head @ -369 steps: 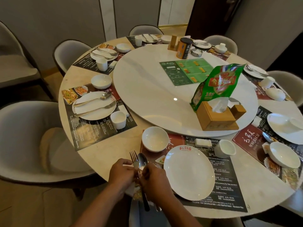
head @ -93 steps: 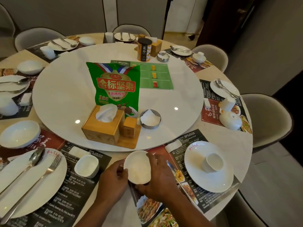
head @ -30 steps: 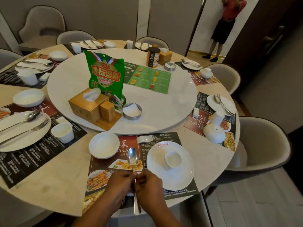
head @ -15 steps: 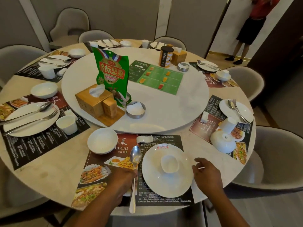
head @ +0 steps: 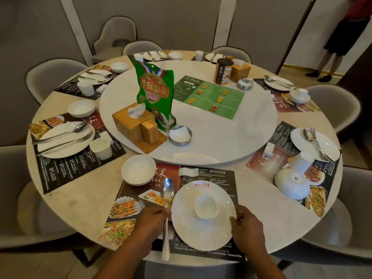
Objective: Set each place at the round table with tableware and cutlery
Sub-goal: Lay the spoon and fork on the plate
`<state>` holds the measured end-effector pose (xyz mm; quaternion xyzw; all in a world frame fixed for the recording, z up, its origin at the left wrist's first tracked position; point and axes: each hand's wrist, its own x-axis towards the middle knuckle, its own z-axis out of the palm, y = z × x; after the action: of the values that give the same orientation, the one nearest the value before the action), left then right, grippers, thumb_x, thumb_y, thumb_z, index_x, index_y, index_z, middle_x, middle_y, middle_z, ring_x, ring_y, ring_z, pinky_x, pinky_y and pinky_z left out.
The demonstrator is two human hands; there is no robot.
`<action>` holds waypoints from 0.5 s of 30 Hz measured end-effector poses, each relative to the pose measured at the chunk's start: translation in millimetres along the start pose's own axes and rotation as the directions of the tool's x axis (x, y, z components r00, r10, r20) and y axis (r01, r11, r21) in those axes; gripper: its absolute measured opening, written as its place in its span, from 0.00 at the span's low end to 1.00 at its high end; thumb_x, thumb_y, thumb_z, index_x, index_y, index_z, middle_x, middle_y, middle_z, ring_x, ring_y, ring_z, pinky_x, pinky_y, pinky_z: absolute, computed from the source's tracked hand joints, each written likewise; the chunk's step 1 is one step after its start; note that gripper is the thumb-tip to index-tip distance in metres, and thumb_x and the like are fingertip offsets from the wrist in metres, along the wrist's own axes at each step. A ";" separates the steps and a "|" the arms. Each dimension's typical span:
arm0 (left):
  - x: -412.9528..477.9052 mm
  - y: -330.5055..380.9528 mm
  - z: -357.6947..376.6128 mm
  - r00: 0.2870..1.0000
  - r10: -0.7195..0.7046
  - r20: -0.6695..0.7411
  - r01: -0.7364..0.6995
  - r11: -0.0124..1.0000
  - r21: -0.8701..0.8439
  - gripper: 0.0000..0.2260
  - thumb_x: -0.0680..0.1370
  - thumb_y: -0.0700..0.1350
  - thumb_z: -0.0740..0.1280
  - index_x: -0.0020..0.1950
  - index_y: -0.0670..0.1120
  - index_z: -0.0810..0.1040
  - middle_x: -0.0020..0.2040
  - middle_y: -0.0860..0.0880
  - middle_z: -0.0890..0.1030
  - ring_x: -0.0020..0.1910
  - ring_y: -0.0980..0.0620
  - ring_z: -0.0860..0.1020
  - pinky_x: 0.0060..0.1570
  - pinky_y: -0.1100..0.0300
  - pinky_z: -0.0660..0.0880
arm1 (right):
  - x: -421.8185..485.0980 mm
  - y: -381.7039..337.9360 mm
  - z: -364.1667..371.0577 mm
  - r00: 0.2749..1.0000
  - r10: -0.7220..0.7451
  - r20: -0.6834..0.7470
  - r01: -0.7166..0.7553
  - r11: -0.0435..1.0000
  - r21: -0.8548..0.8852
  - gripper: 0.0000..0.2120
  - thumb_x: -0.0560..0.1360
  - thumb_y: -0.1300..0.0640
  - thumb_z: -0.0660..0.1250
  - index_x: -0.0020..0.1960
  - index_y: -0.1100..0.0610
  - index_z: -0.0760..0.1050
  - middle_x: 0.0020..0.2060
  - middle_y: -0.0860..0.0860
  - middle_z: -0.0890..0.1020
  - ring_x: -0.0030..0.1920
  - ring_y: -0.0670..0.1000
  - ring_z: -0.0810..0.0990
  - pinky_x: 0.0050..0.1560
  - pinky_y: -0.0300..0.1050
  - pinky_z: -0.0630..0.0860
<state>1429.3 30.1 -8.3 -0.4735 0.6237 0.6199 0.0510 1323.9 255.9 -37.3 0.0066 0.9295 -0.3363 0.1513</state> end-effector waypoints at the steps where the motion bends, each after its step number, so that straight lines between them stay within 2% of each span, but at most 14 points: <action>1: 0.6 -0.2 -6.7 1.000 -0.005 -0.008 0.005 1.000 -0.003 0.09 0.78 0.44 0.68 0.41 0.47 0.86 0.39 0.48 0.86 0.43 0.45 0.84 0.45 0.51 0.80 | -2.9 -2.9 4.8 1.000 -0.006 0.003 0.006 1.000 0.009 0.16 0.78 0.59 0.68 0.65 0.52 0.76 0.52 0.51 0.84 0.46 0.49 0.77 0.57 0.47 0.76; 3: 4.6 -0.1 -19.9 1.000 -0.008 -0.030 0.009 1.000 0.013 0.08 0.78 0.44 0.68 0.42 0.46 0.86 0.38 0.47 0.86 0.41 0.45 0.84 0.40 0.52 0.79 | -7.8 -8.3 14.8 1.000 -0.014 0.002 0.014 1.000 0.024 0.17 0.77 0.59 0.69 0.65 0.52 0.76 0.50 0.51 0.84 0.44 0.49 0.77 0.54 0.45 0.75; 7: 17.3 1.3 -40.3 0.998 0.023 -0.054 -0.020 0.998 0.056 0.07 0.77 0.45 0.69 0.42 0.47 0.86 0.38 0.48 0.86 0.40 0.46 0.84 0.47 0.48 0.81 | -15.5 -21.9 29.9 0.999 -0.040 -0.005 0.041 0.998 0.050 0.16 0.76 0.60 0.70 0.63 0.54 0.77 0.44 0.49 0.83 0.41 0.49 0.76 0.46 0.39 0.70; 11: 23.3 2.6 -52.7 0.997 0.039 -0.072 -0.034 0.997 0.074 0.08 0.78 0.45 0.68 0.42 0.47 0.85 0.41 0.48 0.85 0.43 0.48 0.83 0.41 0.56 0.77 | -21.6 -32.4 40.5 0.999 -0.040 0.008 0.040 0.998 0.041 0.15 0.76 0.58 0.70 0.62 0.52 0.78 0.41 0.44 0.81 0.41 0.46 0.79 0.46 0.42 0.76; 12: 24.6 2.3 -55.2 0.997 0.044 -0.071 -0.038 0.996 0.084 0.08 0.78 0.45 0.68 0.42 0.47 0.85 0.42 0.48 0.85 0.43 0.48 0.82 0.42 0.55 0.77 | -22.2 -34.0 42.2 0.999 -0.040 0.010 0.040 0.998 0.038 0.15 0.76 0.58 0.70 0.62 0.52 0.78 0.41 0.44 0.82 0.41 0.47 0.80 0.46 0.42 0.77; 15: 28.2 -0.1 -63.2 0.997 0.050 -0.064 -0.043 0.993 0.107 0.08 0.78 0.47 0.69 0.42 0.48 0.85 0.42 0.49 0.85 0.44 0.47 0.82 0.51 0.50 0.79 | -24.9 -38.1 46.0 0.999 -0.050 0.012 0.050 0.998 0.024 0.15 0.76 0.58 0.70 0.63 0.51 0.77 0.41 0.44 0.80 0.41 0.46 0.78 0.40 0.38 0.71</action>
<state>1447.1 -36.8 -12.4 -0.4757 0.6677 0.5712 0.0407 1356.0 199.8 -39.8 -0.0169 0.9243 -0.3510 0.1488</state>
